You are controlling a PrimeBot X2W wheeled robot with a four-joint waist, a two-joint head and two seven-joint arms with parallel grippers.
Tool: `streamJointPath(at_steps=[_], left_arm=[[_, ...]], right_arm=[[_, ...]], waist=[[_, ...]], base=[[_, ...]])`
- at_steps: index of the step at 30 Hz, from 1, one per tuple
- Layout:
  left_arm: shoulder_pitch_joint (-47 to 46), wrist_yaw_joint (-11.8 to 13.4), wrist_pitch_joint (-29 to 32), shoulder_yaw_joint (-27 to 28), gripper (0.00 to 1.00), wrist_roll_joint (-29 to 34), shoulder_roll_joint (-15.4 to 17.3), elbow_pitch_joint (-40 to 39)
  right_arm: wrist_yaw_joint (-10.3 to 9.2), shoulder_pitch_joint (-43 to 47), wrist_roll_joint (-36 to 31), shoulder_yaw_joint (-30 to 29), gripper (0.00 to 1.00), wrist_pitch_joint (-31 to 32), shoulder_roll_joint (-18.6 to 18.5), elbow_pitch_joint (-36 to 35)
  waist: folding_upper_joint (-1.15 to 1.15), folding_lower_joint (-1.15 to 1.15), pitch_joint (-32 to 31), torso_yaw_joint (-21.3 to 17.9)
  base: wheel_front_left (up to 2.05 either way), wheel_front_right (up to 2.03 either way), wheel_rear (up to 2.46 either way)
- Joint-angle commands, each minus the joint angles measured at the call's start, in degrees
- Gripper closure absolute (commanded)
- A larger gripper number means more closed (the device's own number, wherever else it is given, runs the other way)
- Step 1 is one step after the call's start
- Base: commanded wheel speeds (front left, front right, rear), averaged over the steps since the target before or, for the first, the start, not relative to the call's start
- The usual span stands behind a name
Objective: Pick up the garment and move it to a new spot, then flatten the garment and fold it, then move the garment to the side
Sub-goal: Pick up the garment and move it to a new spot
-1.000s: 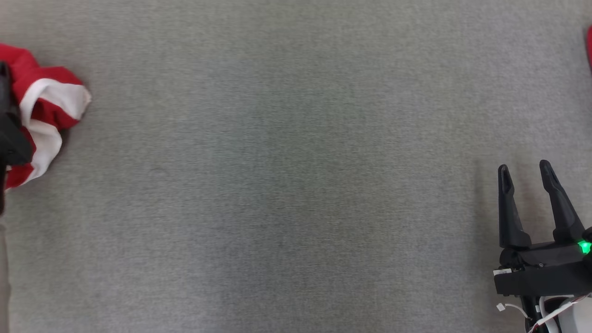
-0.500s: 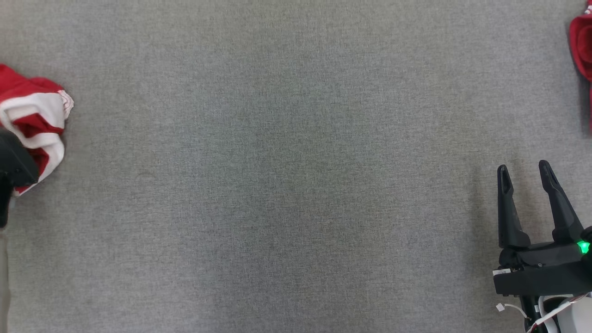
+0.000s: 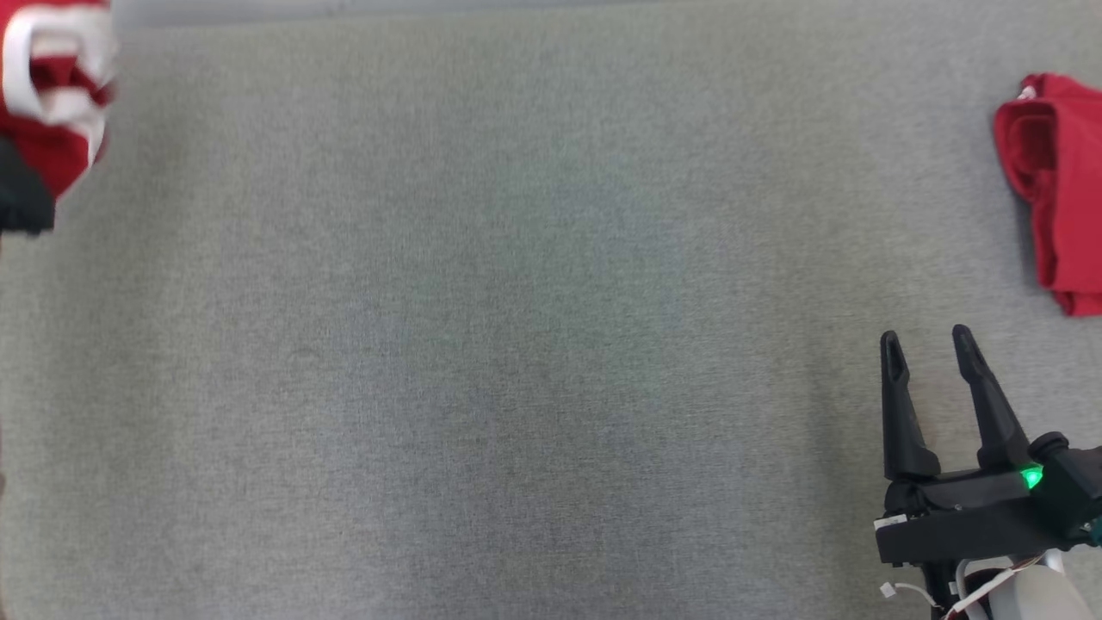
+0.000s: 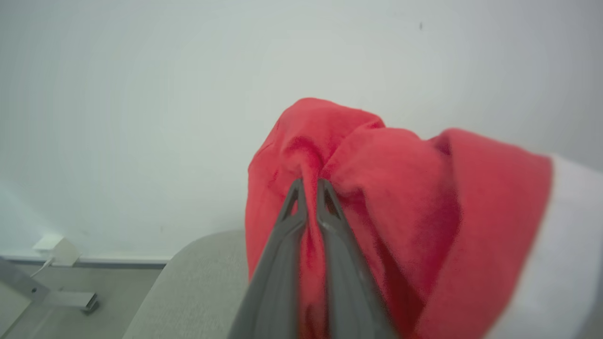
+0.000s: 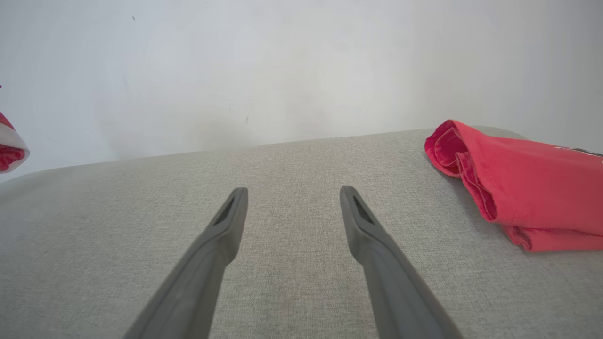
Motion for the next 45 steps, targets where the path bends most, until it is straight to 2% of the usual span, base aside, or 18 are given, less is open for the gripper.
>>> streamJointPath(at_steps=[1,10,17,23,29,35,41,43,45], left_arm=[[-0.9,-0.2,0.1,-0.4,1.0,0.3,-0.3,-1.1],[-3.9,-0.2,5.7,-8.7,1.0,-0.5,-3.7,-18.2],[-3.0,-0.3,8.9,-15.0,1.0,-1.8,-8.4,-24.2],[1.4,-0.2,7.9,-19.6,1.0,-2.9,-13.2,-22.9],[10.5,0.8,4.4,-21.5,1.0,-5.4,-16.8,-18.6],[21.1,2.6,-0.2,-23.4,1.0,-7.0,-18.6,-13.5],[25.6,2.1,-2.7,-27.1,0.98,-7.4,-19.6,-9.2],[25.9,2.0,-4.5,-28.2,0.01,-7.2,-19.7,-7.9],[25.4,1.9,-6.7,-28.7,0.0,-7.5,-19.9,-7.7]], right_arm=[[-0.15,0.2,0.3,-0.1,0.0,-0.2,0.3,0.2],[-0.15,0.1,0.9,0.1,0.0,-0.2,3.2,1.8],[-0.15,0.4,1.3,0.4,0.0,-0.1,4.8,2.6],[-0.15,0.5,1.5,0.2,0.0,-0.1,5.7,3.0],[-0.15,1.0,1.3,0.2,0.0,-0.1,6.1,3.3],[-0.15,1.4,1.1,0.1,0.0,-0.1,6.0,3.6],[-0.15,1.2,0.8,0.6,0.0,-0.1,5.0,3.6],[-0.15,1.0,0.7,0.9,0.0,-0.1,4.5,3.6],[-0.15,1.1,0.5,1.2,0.0,-0.1,4.1,3.5]], waist=[[0.0,0.0,-2.2,-1.1],[0.0,0.0,-4.9,-8.1],[0.0,0.0,-5.9,-14.8],[0.0,0.0,-5.9,-18.0],[0.0,0.0,-6.1,-18.7],[0.0,0.0,-6.6,-17.5],[0.0,0.0,-6.4,-15.1],[0.0,0.0,-6.7,-14.0],[0.0,0.0,-7.2,-12.9]], base=[[0.0,0.0,0.0],[0.0,0.0,0.0],[0.0,0.0,0.0],[0.0,0.0,0.0],[0.0,0.0,0.0],[0.0,0.0,0.0],[0.0,0.0,0.0],[0.0,0.0,0.0],[0.0,0.0,0.0]])
